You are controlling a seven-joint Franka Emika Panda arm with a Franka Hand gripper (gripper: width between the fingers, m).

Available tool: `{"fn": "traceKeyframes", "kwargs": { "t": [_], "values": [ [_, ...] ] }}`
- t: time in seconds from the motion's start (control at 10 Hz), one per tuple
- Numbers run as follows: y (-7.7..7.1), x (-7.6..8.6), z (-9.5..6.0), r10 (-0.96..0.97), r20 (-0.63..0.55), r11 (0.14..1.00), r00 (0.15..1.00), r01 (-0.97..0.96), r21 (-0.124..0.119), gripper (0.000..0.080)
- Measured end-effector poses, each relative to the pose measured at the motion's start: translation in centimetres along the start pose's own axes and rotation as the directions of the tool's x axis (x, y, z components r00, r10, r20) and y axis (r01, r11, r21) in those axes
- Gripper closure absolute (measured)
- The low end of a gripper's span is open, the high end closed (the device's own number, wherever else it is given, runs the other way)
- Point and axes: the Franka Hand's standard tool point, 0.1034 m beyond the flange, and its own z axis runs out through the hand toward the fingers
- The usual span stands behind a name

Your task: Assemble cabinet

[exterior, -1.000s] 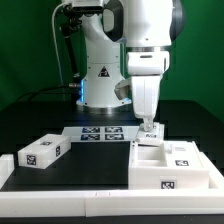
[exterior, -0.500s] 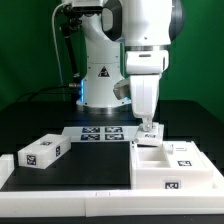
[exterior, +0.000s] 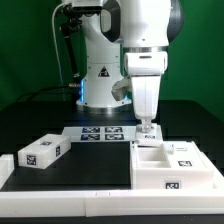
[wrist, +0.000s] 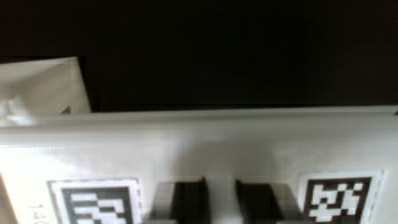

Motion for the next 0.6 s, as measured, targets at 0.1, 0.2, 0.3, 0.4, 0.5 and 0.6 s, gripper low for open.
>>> {"fn": "traceKeyframes", "kwargs": {
  "t": [0.1,0.2,0.3,0.4,0.5,0.6],
  "values": [
    [0.0,0.0,0.0,0.0,0.0,1.0,1.0,0.0,0.0,0.0731],
    [0.0,0.0,0.0,0.0,0.0,1.0,1.0,0.0,0.0,0.0731],
    [-0.01,-0.09,0.06,-0.003,0.001,1.0,1.0,0.003,0.001,0.0731],
    [-0.01,-0.3,0.16,-0.003,0.003,1.0,1.0,0.003,0.004,0.0731],
    [0.09,-0.31,0.12,-0.003,0.003,1.0,1.0,0.003,0.004,0.0731],
    [0.17,-0.33,0.08,-0.003,0.004,1.0,1.0,0.003,0.005,0.0731]
  ]
}}
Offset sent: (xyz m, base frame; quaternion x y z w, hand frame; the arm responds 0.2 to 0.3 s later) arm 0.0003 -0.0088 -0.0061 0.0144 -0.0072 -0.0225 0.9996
